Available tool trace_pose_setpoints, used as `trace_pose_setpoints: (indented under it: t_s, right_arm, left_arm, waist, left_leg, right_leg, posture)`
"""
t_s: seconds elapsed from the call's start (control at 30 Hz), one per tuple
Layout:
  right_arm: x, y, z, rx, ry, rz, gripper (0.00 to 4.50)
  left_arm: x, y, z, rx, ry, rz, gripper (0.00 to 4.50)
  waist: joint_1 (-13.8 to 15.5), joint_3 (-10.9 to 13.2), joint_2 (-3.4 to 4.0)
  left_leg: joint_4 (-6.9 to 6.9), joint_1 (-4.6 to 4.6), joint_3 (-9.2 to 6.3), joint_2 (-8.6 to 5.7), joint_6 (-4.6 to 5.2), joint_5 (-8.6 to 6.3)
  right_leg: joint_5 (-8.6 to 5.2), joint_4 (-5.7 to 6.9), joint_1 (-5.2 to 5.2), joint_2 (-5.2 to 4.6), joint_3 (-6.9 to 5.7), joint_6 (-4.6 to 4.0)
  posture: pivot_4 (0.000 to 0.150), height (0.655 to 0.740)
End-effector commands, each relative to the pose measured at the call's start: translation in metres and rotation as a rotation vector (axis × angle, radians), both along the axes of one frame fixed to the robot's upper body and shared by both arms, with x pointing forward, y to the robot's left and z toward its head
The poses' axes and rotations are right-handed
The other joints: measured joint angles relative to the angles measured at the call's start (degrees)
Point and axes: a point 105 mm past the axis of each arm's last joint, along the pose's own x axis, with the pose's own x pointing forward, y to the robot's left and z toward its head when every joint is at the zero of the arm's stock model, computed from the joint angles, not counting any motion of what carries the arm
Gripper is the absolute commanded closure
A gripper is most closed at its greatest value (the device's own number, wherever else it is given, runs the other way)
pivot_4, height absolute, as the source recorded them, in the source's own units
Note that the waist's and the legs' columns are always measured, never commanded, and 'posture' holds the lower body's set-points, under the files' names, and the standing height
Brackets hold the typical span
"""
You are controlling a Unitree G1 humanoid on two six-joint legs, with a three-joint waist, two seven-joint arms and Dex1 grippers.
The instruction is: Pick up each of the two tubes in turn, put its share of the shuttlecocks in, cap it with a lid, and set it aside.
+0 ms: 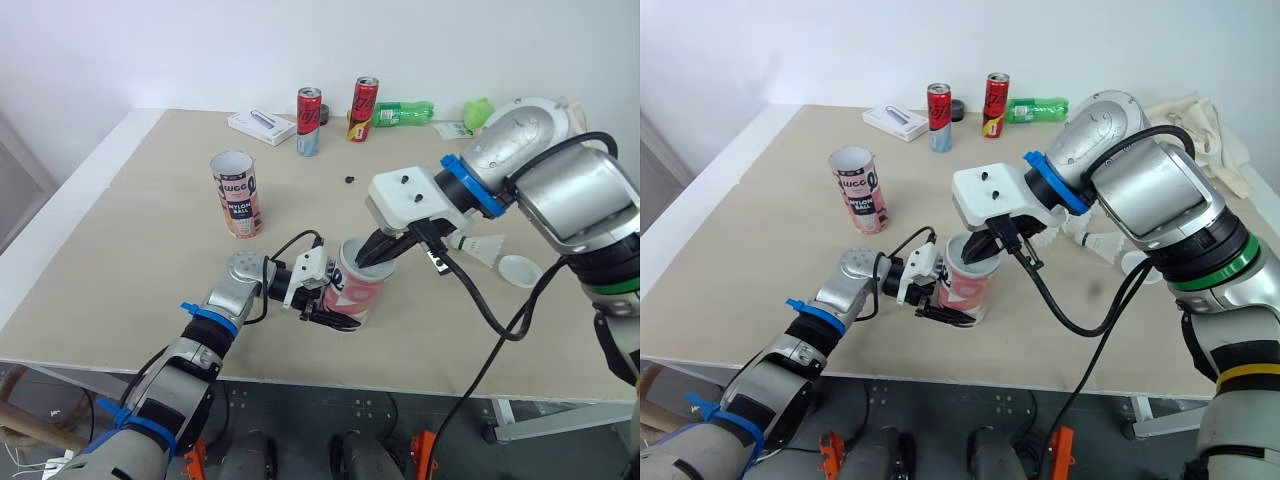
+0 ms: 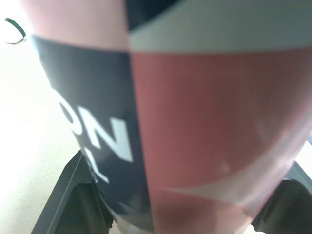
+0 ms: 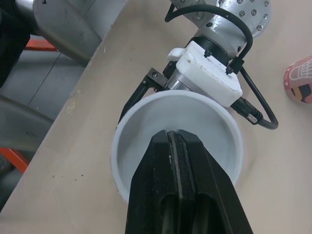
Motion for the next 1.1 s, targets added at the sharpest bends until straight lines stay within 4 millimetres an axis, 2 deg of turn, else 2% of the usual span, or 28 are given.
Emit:
trace_pose_setpoints:
  t_s: [0.03,0.3,0.57,0.67,0.73,0.87,1.1]
  right_arm:
    - [-0.002,0.003,0.000,-0.035,0.010,0.046,4.44]
    - [0.007,0.003,-0.004,-0.065,0.011,0.045,4.44]
    - [0.008,-0.001,-0.029,-0.153,0.039,0.060,4.44]
    - [0.008,0.000,-0.031,-0.151,0.038,0.065,4.44]
    - [0.008,0.004,-0.022,-0.096,0.039,0.067,4.44]
    - [-0.002,0.015,0.011,0.097,0.097,0.082,4.44]
    - [-0.013,-0.014,0.041,0.221,0.091,0.008,4.44]
  left_arm:
    - [-0.005,0.004,-0.021,0.070,0.069,0.004,1.72]
    - [-0.005,0.004,-0.022,0.066,0.072,0.007,1.72]
    - [-0.005,0.004,-0.022,0.065,0.072,0.008,1.72]
    - [-0.006,0.004,-0.022,0.064,0.071,0.009,1.72]
    - [-0.006,0.004,-0.021,0.057,0.072,0.011,1.72]
    - [-0.007,0.003,-0.018,0.028,0.077,0.007,1.72]
    - [-0.010,0.001,-0.013,-0.035,0.062,-0.001,1.72]
  waist:
    - [0.00,0.00,0.00]
    - [-0.02,0.00,0.00]
    - [-0.02,-0.02,0.00]
    - [-0.02,-0.02,0.00]
    - [-0.02,-0.04,-0.02]
    - [-0.02,-0.03,-0.01]
    - [0.13,0.00,-0.01]
  left_leg:
    - [0.00,0.00,0.00,0.00,0.00,0.00]
    - [0.00,0.02,0.00,0.01,0.00,0.00]
    - [0.00,0.10,0.01,0.01,0.00,0.00]
    - [0.00,0.18,0.00,0.02,0.00,0.00]
    - [0.00,0.21,0.00,0.03,0.00,0.00]
    - [0.00,0.20,0.00,0.05,-0.01,0.00]
    - [0.00,-0.20,-0.03,0.04,-0.04,-0.03]
  right_leg:
    - [0.00,0.00,0.00,0.00,0.00,0.00]
    - [0.00,0.01,0.01,0.00,0.01,-0.01]
    - [0.00,0.00,0.09,-0.02,0.01,0.00]
    - [0.00,0.00,0.17,-0.02,0.00,-0.01]
    - [0.00,0.01,0.19,-0.02,0.01,-0.01]
    - [0.03,0.01,0.16,-0.02,0.01,-0.05]
    - [0.02,-0.03,-0.12,-0.12,-0.03,-0.07]
  posture:
    - [0.150,0.7400]
    - [0.150,0.7400]
    - [0.150,0.7400]
    - [0.150,0.7400]
    - [0.150,0.7400]
    - [0.150,0.7400]
    - [0.150,0.7400]
